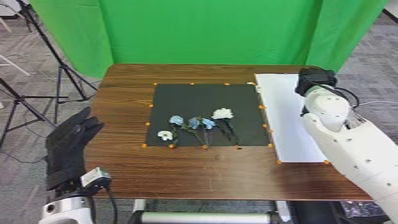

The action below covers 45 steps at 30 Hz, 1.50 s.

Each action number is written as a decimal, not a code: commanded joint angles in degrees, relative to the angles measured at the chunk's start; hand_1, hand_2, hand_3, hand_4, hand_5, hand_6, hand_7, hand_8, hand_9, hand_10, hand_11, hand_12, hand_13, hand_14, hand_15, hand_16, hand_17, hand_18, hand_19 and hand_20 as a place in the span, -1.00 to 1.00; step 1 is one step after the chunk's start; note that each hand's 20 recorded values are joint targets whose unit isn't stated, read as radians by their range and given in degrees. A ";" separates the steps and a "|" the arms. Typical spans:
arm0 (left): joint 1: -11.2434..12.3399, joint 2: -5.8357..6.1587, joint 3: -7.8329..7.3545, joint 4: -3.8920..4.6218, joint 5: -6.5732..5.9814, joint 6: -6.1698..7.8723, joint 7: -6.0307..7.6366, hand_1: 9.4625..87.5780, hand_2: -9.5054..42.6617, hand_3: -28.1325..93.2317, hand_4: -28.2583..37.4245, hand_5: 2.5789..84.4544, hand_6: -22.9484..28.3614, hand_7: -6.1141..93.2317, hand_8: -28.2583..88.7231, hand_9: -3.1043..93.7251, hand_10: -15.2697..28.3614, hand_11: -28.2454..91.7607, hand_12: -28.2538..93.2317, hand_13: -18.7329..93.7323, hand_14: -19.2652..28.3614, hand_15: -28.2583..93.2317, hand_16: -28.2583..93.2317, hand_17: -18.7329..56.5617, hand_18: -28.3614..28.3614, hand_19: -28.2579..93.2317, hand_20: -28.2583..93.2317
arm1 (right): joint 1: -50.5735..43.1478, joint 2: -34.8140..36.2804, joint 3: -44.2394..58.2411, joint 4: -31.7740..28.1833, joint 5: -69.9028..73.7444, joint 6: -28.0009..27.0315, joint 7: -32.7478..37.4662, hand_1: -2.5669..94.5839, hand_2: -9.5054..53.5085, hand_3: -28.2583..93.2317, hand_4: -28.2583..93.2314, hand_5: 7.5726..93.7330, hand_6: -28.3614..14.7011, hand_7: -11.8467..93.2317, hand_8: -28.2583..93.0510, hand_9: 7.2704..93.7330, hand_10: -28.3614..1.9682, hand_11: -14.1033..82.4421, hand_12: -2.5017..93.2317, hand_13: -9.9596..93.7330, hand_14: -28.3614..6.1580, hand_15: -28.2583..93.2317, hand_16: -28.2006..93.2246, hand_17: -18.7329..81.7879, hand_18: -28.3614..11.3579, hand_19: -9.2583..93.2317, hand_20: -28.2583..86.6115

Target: Arrange flowers

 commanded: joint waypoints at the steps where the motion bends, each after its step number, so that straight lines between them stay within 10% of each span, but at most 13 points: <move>1: 1.16 -0.55 -0.35 -0.56 0.19 0.17 -0.38 -0.54 -0.50 0.83 -0.66 0.00 0.40 -0.55 -0.70 -0.20 0.67 0.19 -0.41 -0.18 1.00 0.61 -0.85 -0.71 0.81 0.40 -0.24 | -11.06 -0.18 4.06 -12.06 -4.13 1.62 -5.85 0.25 -1.00 0.71 -1.00 0.68 0.32 -0.24 -0.47 0.97 0.45 -0.44 -0.16 0.55 0.10 0.79 0.00 -0.23 -0.87 0.68 0.08; 45: 0.57 -0.66 -0.74 0.05 1.04 -1.15 -2.30 -0.54 -0.50 0.82 -0.66 0.00 0.40 -0.55 -0.70 -0.20 0.67 0.19 -0.41 -0.18 1.00 0.61 -0.85 -0.71 0.81 0.40 -0.24 | -26.18 -11.43 3.45 -22.22 -10.38 2.64 -10.67 0.17 -1.00 0.74 -1.00 0.66 0.27 -0.27 -0.46 0.95 0.38 -0.44 -0.16 0.53 -0.01 0.79 -0.03 -0.26 -0.92 0.70 0.08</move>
